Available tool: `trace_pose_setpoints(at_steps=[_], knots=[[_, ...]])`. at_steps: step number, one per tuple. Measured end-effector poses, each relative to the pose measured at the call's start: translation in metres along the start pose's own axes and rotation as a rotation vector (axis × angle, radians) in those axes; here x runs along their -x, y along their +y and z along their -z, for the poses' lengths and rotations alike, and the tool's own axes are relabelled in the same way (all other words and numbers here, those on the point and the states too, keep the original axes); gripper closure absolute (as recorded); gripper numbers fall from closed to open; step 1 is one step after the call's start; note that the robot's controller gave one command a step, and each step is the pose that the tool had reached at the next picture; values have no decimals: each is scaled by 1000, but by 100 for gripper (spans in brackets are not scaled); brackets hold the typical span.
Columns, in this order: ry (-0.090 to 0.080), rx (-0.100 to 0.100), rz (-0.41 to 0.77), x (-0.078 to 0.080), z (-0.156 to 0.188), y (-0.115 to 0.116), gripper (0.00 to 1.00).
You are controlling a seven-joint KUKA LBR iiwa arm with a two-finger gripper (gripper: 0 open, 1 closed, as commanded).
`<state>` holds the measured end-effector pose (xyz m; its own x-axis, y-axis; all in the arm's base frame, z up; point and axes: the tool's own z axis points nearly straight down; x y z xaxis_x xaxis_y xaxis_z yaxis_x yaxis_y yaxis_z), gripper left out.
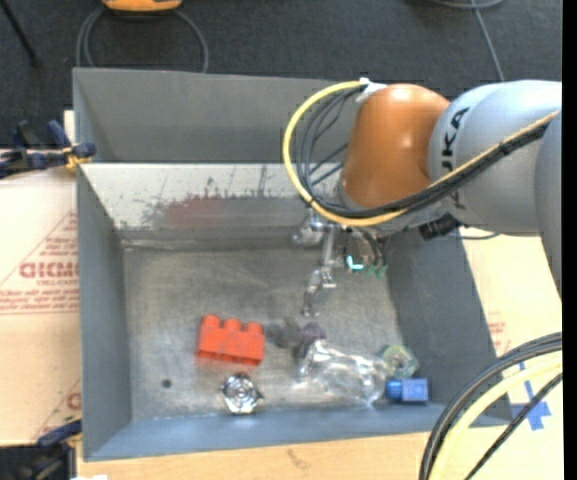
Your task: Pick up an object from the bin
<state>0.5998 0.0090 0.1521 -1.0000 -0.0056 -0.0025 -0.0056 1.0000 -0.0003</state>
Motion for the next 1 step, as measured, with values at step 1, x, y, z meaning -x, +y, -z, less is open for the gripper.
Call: trace_pose_setpoints(at_steps=[1], knots=[[-7,1,153,-67,-77,17,0]])
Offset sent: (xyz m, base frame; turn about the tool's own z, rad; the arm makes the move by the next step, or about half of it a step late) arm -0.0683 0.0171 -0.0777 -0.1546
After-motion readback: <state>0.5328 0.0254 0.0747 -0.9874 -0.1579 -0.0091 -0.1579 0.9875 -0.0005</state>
